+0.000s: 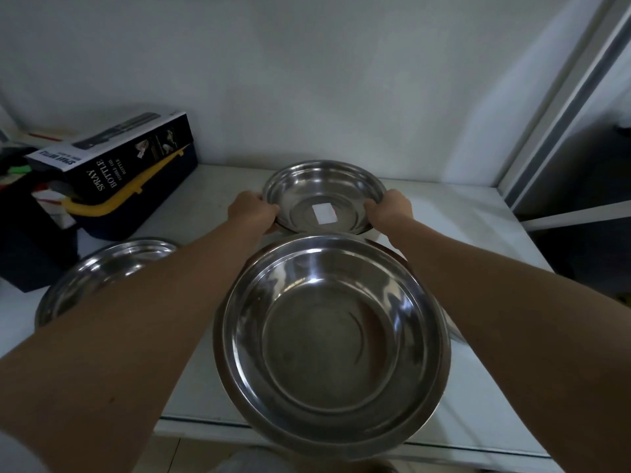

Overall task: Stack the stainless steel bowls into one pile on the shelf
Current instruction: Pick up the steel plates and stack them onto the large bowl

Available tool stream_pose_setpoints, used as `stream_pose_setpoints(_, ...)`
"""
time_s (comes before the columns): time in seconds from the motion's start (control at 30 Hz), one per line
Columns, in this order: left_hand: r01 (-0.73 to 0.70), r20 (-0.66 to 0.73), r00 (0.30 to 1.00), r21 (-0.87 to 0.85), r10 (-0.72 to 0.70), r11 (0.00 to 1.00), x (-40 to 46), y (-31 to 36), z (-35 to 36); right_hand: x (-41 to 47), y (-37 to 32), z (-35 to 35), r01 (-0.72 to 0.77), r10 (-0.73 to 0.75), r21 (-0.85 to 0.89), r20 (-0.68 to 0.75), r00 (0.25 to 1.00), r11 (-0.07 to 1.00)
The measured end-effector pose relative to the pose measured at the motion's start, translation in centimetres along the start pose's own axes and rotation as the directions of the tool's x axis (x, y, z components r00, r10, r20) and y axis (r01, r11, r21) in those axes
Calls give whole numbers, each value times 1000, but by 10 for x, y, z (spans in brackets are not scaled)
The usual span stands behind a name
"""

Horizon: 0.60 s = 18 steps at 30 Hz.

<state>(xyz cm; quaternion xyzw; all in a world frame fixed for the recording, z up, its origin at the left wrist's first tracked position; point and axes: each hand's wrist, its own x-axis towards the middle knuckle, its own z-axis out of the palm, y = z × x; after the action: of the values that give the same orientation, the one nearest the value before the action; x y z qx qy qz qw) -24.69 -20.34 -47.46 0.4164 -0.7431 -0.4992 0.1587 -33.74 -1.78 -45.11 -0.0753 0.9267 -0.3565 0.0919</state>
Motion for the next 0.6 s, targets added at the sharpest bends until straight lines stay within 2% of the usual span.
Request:
stream_pose_setpoints(0.2, 69, 55, 996, -95, -64, 993, 13, 0, -1, -5, -4, -10, -19, 20, 18, -28, 999, 1000)
stream_pose_setpoints(0.37, -28, -37, 999, -129, 23, 991, 1, 32, -19, -14, -27, -33, 67, -58, 80, -113, 992, 995)
stream_pose_setpoints(0.47, -62, -22, 998, -217, 59, 974, -18, 61, -36, -25, -42, -53, 71, -44, 164, -161, 986, 984)
stream_pose_setpoints(0.6, -73, -9, 997, -230, 73, 970, -50, 79, -56, -53, -53, -75, 83, -48, 185, -187, 981, 979)
